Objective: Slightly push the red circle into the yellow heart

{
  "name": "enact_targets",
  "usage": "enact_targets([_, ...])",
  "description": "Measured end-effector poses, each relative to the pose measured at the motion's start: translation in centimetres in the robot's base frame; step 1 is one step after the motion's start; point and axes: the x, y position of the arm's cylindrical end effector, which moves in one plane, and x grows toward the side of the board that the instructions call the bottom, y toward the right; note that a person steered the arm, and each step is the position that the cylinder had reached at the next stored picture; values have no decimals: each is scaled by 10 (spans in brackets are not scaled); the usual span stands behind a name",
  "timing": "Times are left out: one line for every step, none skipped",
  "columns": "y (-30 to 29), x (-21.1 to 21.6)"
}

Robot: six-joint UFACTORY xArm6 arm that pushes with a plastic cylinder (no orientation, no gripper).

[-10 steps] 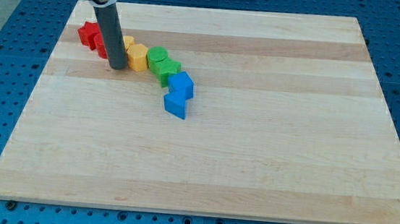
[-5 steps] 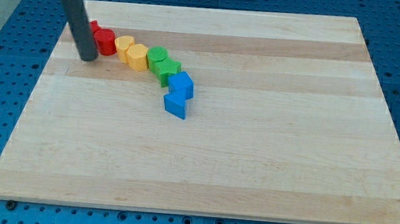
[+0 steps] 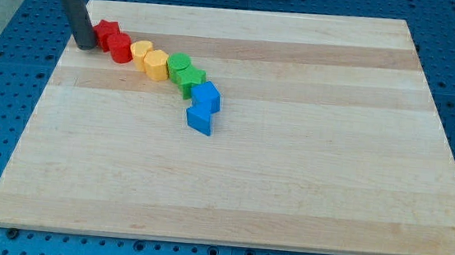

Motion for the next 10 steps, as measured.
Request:
enact_targets([4, 0])
enact_targets([9, 0])
enact_targets([11, 0])
enact_targets([11, -1])
enact_targets([13, 4])
enact_targets([16, 6])
enact_targets([27, 6])
enact_targets([46, 6])
enact_targets([44, 6])
enact_targets([42, 6])
